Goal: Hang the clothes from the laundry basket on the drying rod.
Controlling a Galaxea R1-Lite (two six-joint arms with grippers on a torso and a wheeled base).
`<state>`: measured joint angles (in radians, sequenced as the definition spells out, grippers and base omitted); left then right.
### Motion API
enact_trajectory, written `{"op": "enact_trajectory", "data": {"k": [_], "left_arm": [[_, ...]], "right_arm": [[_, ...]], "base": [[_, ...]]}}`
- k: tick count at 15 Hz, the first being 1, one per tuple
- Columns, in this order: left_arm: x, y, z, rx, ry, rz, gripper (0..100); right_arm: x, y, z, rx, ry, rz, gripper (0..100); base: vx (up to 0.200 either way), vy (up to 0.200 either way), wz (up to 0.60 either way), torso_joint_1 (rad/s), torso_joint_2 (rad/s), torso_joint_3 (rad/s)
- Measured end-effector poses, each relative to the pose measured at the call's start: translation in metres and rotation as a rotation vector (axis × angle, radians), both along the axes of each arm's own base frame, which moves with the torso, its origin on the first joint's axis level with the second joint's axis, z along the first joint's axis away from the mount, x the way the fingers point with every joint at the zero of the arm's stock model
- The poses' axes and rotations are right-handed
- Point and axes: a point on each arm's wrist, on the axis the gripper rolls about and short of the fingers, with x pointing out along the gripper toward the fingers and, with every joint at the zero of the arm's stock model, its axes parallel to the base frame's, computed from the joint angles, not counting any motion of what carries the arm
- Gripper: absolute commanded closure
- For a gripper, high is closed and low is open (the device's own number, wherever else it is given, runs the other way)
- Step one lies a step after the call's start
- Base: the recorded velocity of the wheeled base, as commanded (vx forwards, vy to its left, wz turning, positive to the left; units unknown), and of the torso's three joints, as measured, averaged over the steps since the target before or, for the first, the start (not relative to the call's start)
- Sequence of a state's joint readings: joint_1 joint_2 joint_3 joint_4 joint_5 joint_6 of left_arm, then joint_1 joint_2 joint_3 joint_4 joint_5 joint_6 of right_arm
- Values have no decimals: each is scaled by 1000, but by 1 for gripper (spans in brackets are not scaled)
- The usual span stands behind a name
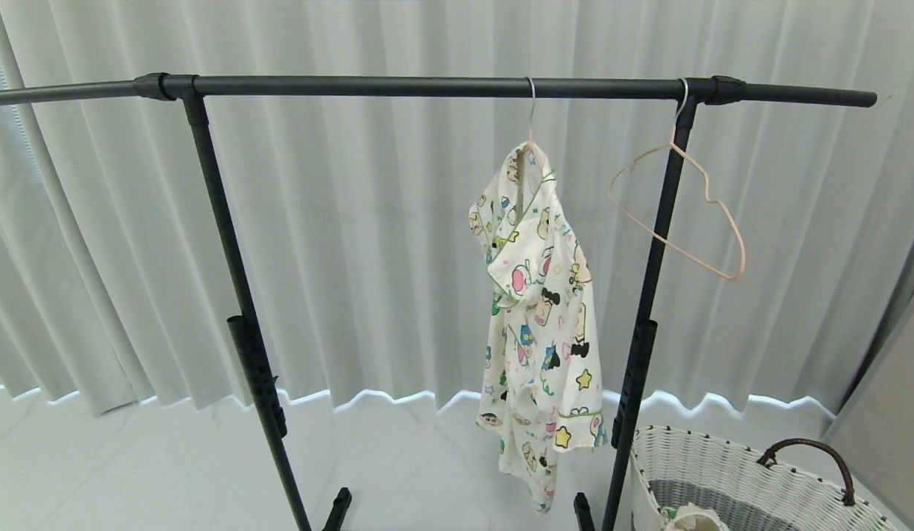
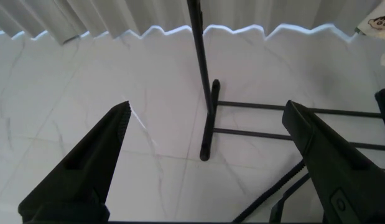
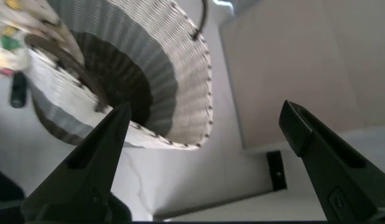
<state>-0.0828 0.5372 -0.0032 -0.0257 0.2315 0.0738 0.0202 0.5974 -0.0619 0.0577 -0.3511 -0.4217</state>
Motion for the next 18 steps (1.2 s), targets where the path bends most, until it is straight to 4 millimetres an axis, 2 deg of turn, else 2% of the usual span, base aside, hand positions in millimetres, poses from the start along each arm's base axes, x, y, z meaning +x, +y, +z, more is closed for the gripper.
{"op": "enact_trajectory", "data": {"k": [2, 6, 9, 13, 18], "left_arm": [[0, 0, 0, -1, 1, 0, 0], [1, 0, 0, -10, 14, -10, 0], [2, -1, 0, -15, 18, -19, 0], [3, -1, -1, -20, 33, -41, 0], [3, -1, -1, -21, 41, -44, 0]], "right_arm": [[0, 0, 0, 12, 4, 15, 0], [6, 5, -2, 125, 61, 192, 0], [19, 8, 6, 154, 113, 286, 0], [56, 14, 12, 170, 160, 374, 0], [116, 35, -8, 168, 238, 478, 0]], "base": [[0, 0, 0, 0, 0, 0], [0, 0, 0, 0, 0, 0], [0, 0, 0, 0, 0, 0], [0, 0, 0, 0, 0, 0], [0, 0, 0, 0, 0, 0]]}}
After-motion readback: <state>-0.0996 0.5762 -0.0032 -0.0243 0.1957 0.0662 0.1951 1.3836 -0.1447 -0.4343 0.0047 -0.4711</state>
